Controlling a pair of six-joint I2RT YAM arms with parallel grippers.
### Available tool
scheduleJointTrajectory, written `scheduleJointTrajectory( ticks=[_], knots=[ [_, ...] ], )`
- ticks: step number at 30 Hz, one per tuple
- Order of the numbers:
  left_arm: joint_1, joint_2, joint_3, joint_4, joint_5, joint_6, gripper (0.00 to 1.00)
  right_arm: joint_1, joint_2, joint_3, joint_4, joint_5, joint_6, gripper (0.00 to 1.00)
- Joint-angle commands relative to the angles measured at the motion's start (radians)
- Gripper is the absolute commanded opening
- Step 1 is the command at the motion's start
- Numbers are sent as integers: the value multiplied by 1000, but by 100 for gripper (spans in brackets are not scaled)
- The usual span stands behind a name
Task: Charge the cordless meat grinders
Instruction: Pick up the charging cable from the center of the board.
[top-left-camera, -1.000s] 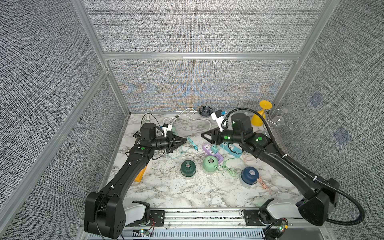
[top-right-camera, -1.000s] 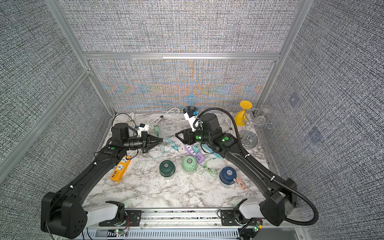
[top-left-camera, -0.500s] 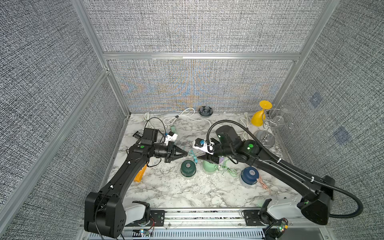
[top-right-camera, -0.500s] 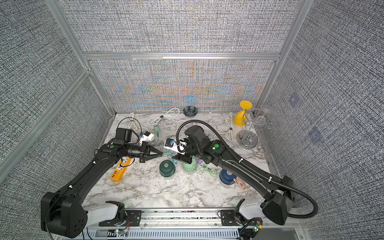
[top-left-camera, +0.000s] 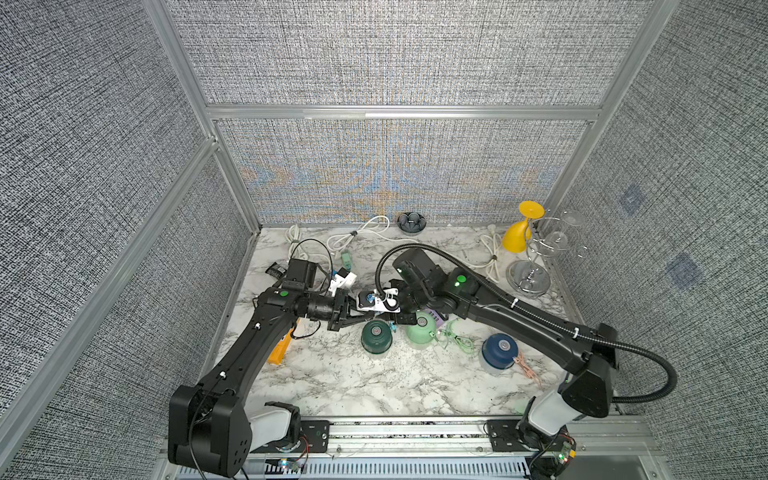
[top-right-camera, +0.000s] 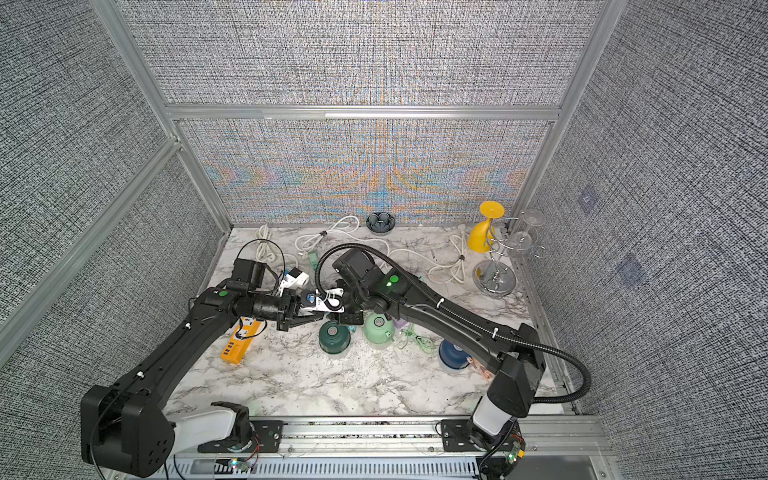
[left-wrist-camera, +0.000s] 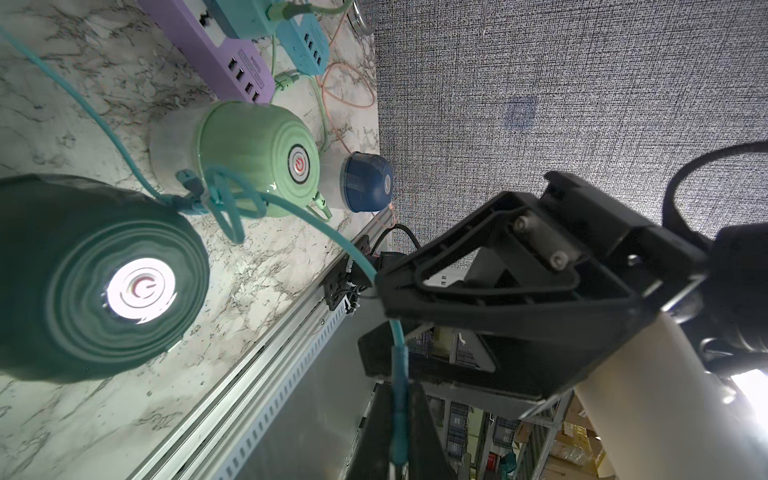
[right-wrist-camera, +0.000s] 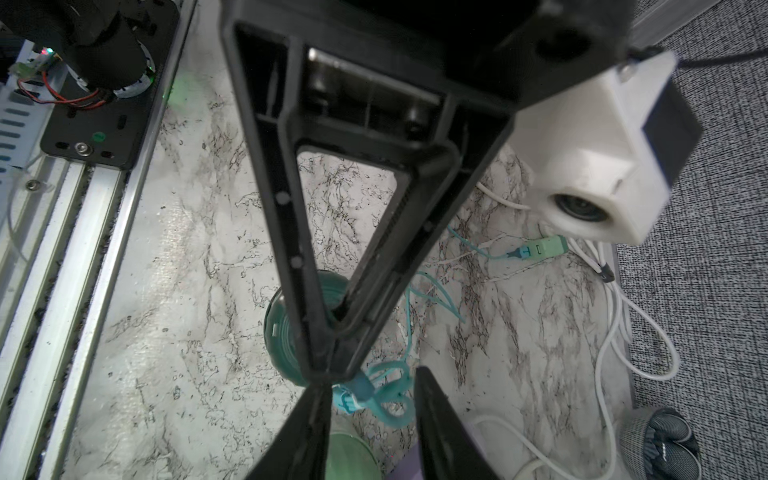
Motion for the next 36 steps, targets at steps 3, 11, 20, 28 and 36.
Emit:
scheduleJointTrajectory(
  ticks=[3,11,20,28,36],
  knots=[
    [1,-3,2,-6,20,15,0,11,21,19,-53,19,-27,26],
    [2,-1,12,-17,3,15,27,28,39,34,-48,32,-16,0],
    [39,-80,-27,197,-212,-175,49,0,19,17,-103,57,185,0],
    [36,-109,-128,490,-270,-336,48,-27,82,127,-216,153,522,0],
    [12,-73,-120,598,-277,-404,45,-22,129,160,-216,196,615,0]
  ],
)
